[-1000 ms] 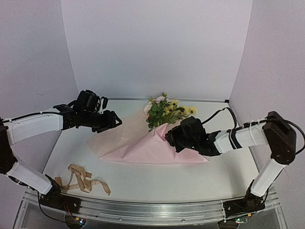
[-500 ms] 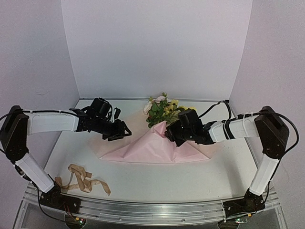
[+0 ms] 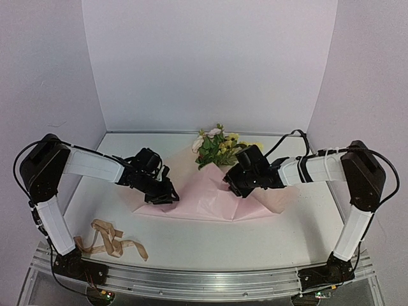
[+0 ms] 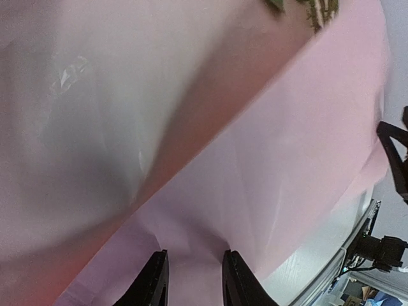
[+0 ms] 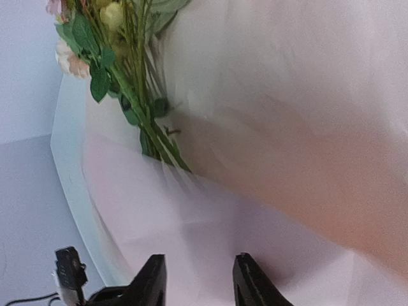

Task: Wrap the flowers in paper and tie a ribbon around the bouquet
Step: Fold the bottom corner of the flattened wrapping paper at the center of the board, then press the fold line of the 1/4-folded wrapping paper.

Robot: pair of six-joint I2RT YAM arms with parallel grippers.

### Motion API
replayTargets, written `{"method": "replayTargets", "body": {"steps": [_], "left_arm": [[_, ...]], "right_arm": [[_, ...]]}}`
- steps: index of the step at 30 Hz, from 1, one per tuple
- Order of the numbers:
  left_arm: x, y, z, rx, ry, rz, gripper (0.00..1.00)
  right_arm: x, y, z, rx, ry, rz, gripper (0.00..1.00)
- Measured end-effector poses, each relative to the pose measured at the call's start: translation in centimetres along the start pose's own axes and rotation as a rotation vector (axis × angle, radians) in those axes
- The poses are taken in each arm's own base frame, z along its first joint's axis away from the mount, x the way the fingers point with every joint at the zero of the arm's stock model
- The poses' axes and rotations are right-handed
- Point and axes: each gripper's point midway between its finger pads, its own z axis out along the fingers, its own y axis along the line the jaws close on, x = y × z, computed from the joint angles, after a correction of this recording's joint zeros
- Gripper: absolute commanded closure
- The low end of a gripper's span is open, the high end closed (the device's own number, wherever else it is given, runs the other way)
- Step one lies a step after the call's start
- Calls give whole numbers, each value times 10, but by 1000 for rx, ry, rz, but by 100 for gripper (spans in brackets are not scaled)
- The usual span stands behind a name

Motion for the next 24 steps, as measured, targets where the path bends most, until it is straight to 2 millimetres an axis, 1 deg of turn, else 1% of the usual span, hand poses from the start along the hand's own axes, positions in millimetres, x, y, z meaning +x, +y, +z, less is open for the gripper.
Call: {"method": "replayTargets", "body": {"steps": [4, 7, 11, 14, 16, 18, 21, 24], "left_arm": [[4, 13, 10, -41, 14, -16, 71], [1, 15, 12, -54, 7, -19, 71], [-8, 11, 13, -55, -12, -14, 71], [-13, 7, 12, -55, -24, -9, 71], [-17, 4, 11, -52, -30, -3, 71], [-22, -1, 11, -44, -38, 2, 71], [-25, -3, 12, -39, -43, 4, 71], [-24, 0, 15, -47, -35, 2, 70]], "right_arm": [[-6, 2, -5, 25, -27, -70, 44], [-10, 1, -13, 50, -41, -134, 39], [-13, 9, -29, 54, -46, -238, 38], [-9, 22, -38, 50, -37, -332, 42], [4, 29, -42, 42, -19, -399, 43], [22, 32, -45, 41, 9, -463, 43], [51, 28, -44, 68, 62, -571, 42], [78, 24, -39, 111, 94, -681, 42]]}}
